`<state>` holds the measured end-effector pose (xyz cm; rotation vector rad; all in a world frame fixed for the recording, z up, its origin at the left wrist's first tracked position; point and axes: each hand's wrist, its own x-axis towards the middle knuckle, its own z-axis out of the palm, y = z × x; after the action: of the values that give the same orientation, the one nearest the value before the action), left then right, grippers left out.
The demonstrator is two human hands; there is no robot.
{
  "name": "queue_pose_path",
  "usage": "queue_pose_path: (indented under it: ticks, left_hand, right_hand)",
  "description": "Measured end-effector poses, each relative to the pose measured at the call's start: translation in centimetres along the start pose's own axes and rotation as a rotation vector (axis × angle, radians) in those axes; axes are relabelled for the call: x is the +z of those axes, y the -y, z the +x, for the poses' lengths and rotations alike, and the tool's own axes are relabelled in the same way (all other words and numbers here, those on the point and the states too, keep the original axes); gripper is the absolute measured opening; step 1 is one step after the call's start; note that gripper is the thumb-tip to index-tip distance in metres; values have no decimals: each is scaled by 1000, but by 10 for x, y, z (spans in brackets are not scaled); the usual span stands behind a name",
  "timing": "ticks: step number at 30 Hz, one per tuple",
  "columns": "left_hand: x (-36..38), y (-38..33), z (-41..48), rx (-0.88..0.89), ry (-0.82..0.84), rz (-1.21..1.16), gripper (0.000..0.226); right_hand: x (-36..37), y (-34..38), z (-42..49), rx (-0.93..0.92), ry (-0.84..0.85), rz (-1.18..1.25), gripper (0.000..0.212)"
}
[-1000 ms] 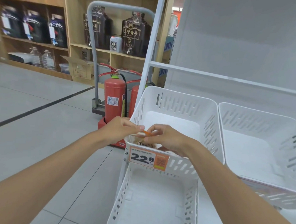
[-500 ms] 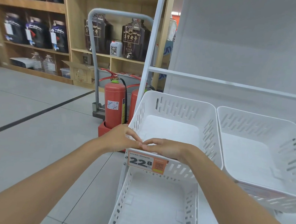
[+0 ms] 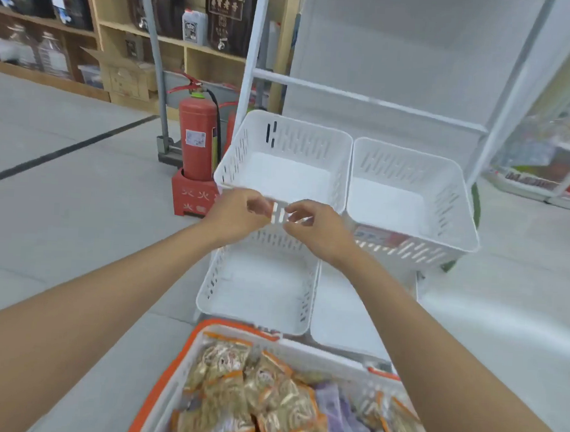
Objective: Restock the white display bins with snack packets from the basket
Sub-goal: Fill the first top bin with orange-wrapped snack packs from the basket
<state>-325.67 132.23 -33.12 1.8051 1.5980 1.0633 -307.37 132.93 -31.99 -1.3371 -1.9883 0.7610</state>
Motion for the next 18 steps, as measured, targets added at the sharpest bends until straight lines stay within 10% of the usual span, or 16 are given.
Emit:
queue_pose_path:
  ticks: [11, 18]
  left_hand:
    - [96, 61, -182, -262, 430, 32, 15]
    - [100, 61, -194, -305, 383, -113, 23]
  right_hand:
    - [58, -144, -211, 477, 597, -285, 69]
    - [41, -142, -210, 338, 274, -142, 19]
